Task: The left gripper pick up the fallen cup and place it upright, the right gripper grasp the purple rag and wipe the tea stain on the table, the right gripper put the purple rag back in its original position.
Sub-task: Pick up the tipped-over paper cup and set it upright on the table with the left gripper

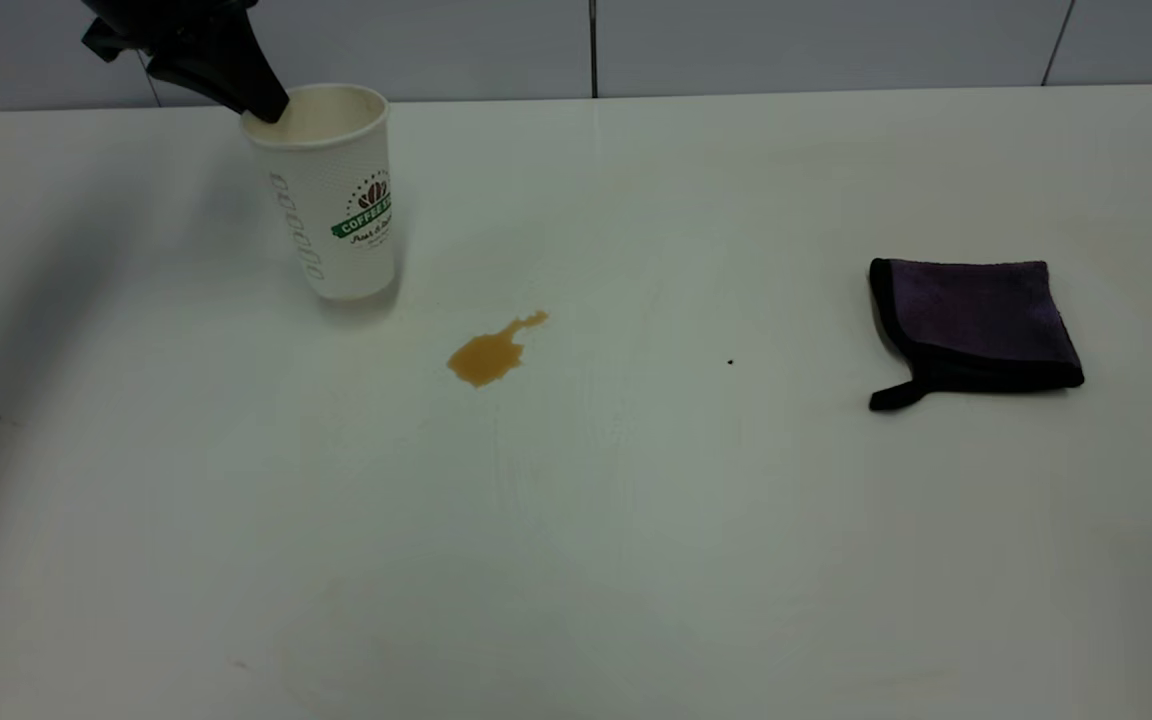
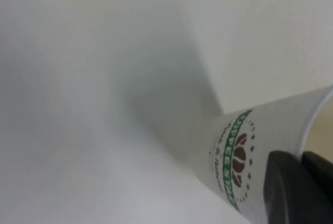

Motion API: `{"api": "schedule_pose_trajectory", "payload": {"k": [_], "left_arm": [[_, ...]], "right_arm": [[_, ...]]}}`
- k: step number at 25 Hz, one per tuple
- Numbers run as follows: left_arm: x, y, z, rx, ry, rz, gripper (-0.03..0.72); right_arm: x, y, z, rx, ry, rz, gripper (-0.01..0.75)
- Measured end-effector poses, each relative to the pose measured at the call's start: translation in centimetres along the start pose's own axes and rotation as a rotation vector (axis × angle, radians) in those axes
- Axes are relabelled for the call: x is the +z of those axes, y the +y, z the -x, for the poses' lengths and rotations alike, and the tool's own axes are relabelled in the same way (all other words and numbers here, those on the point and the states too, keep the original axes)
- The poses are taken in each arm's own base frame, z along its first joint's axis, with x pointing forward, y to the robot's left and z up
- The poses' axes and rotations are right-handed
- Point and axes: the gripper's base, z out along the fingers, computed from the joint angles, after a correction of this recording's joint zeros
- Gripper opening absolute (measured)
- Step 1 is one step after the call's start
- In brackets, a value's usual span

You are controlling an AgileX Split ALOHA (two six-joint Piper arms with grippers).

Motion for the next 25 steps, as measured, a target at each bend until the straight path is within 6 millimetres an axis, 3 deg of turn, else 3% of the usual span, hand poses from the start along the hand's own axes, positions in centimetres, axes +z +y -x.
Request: {"api": "schedule_pose_trajectory", "payload": {"k": [7,11,16,20,23,25], "left_arm": [[1.3,1.4,-0.5,-0.026,-0.010,0.006,0.001],[1.7,1.6,-0.5,-0.036,-0.020,0.009,0.046],[1.8,1.6,-0.5,-0.039,-0.020,0.009,0.226],[1.7,1.5,-0.6,-0.030,-0.010,0.000,0.448],[0.7,1.0,-0.4,0.006,-0.005,-0.012,0.608],[-0.5,0.3,0.0,0.031,-0.012,-0.017,0.654]], "right_arm": [[0.0,0.0,0.0,0.000,0.000,0.000,0.237],[0.0,0.0,0.0,0.000,0.000,0.000,0.237],[0.0,0.0,0.0,0.000,0.000,0.000,0.237],[0.0,0.0,0.0,0.000,0.000,0.000,0.237],[0.0,0.0,0.0,0.000,0.000,0.000,0.237],[0.0,0.0,0.0,0.000,0.000,0.000,0.237]]}}
